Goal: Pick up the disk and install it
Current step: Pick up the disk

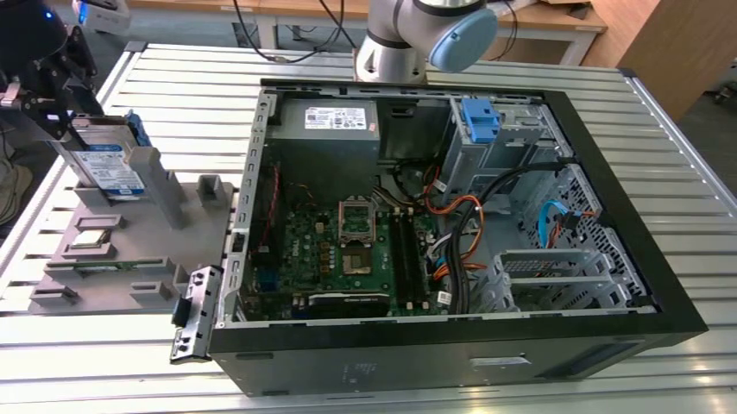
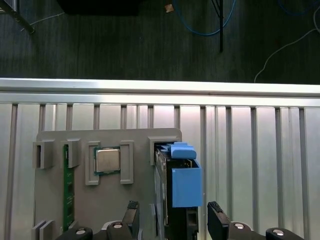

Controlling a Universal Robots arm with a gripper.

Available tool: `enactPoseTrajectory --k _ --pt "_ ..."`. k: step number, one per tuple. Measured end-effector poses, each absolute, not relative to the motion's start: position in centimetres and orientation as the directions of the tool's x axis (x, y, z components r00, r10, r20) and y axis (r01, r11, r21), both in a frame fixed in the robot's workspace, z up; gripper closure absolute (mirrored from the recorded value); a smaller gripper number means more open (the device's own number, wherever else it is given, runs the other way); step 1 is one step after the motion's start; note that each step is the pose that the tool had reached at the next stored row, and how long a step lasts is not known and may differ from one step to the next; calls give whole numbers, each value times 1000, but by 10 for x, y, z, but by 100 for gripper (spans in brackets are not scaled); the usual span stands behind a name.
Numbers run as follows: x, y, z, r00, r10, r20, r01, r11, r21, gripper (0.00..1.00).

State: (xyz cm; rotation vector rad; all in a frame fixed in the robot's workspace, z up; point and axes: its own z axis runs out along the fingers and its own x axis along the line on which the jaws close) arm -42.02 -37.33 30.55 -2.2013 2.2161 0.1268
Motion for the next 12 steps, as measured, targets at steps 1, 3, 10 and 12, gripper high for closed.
enactPoseTrajectory --k 1,3,10,12 --pt "-420 -373 305 -8 -998 -68 -999 5 47 35" --pt "-420 -373 304 -8 -998 -68 -999 5 47 35" --pt "-415 -373 302 -9 -998 -68 -999 5 52 35" --pt "-413 -373 302 -9 -998 -68 -998 5 55 35"
